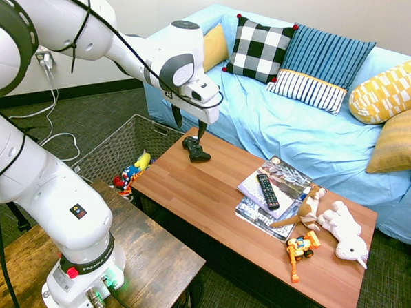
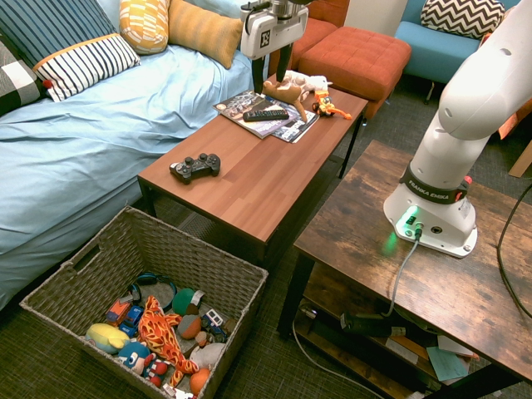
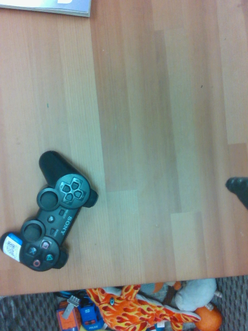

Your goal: Put the gamepad in the basket

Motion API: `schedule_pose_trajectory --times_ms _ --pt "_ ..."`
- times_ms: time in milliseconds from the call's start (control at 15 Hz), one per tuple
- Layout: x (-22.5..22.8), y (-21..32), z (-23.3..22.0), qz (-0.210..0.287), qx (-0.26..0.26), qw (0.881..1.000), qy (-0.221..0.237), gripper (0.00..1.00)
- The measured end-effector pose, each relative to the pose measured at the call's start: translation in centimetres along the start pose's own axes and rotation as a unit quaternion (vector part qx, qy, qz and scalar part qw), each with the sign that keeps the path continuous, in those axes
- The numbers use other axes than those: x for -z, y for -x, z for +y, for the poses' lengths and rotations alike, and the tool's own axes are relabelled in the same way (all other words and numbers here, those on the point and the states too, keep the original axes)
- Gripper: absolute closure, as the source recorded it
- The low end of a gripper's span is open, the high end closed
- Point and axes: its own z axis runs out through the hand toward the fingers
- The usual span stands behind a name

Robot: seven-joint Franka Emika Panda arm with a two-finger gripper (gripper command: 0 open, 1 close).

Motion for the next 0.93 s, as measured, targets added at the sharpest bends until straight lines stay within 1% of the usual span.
schedule_pose_trajectory --times_ms 200,400,533,733,933 --pt "0.0 -0.1 -0.3 0.006 0.008 1.000 0.002 0.00" --pt "0.1 -0.9 -2.4 0.031 0.042 0.999 0.000 0.00" --pt "-0.6 -2.0 -4.8 0.038 0.076 0.996 -0.004 0.00" --pt "-2.3 -3.8 -9.6 0.040 0.128 0.991 -0.014 0.00" --pt "-4.1 -4.2 -13.9 0.032 0.188 0.982 -0.018 0.00"
